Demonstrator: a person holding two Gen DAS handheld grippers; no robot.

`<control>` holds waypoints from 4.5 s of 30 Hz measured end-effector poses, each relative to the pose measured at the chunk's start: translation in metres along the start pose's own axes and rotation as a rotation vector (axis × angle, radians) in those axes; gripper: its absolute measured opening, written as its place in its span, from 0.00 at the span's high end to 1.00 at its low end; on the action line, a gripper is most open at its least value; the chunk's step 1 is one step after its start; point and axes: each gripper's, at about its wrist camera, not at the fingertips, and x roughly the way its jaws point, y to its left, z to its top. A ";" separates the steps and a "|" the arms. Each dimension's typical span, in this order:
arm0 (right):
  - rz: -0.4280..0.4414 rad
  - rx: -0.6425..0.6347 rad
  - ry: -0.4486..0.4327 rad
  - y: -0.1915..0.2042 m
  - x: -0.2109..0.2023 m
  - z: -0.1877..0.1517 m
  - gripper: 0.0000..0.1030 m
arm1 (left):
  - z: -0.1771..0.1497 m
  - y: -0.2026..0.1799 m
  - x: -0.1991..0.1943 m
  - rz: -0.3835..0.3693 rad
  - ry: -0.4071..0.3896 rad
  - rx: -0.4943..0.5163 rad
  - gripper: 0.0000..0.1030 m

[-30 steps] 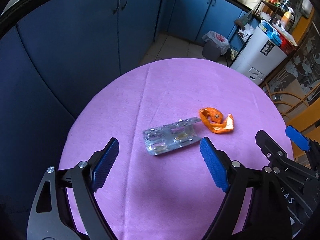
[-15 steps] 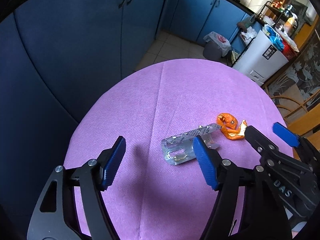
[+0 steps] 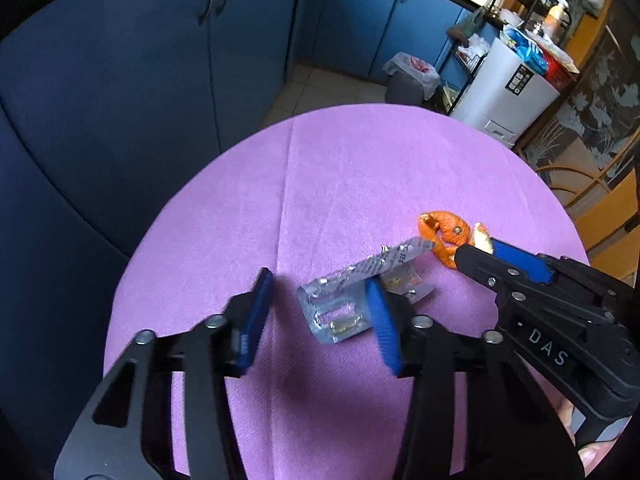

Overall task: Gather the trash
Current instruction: 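Grasp the foil blister pack with the left gripper while the right gripper grasps the orange peel, then lift and carry the blister pack and orange peel over the black bin, then open the right gripper to drop the peel while the left gripper drops the blister pack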

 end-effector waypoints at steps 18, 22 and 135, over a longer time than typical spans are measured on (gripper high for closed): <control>-0.007 0.028 -0.061 -0.013 -0.031 -0.008 0.90 | 0.006 -0.014 -0.027 -0.047 -0.082 0.039 0.74; -0.018 0.040 -0.078 -0.023 -0.044 -0.015 0.90 | 0.002 -0.021 -0.031 -0.040 -0.084 0.048 0.74; -0.486 0.812 -0.322 -0.422 -0.284 -0.326 0.12 | -0.178 -0.542 -0.037 -0.292 0.056 0.873 0.74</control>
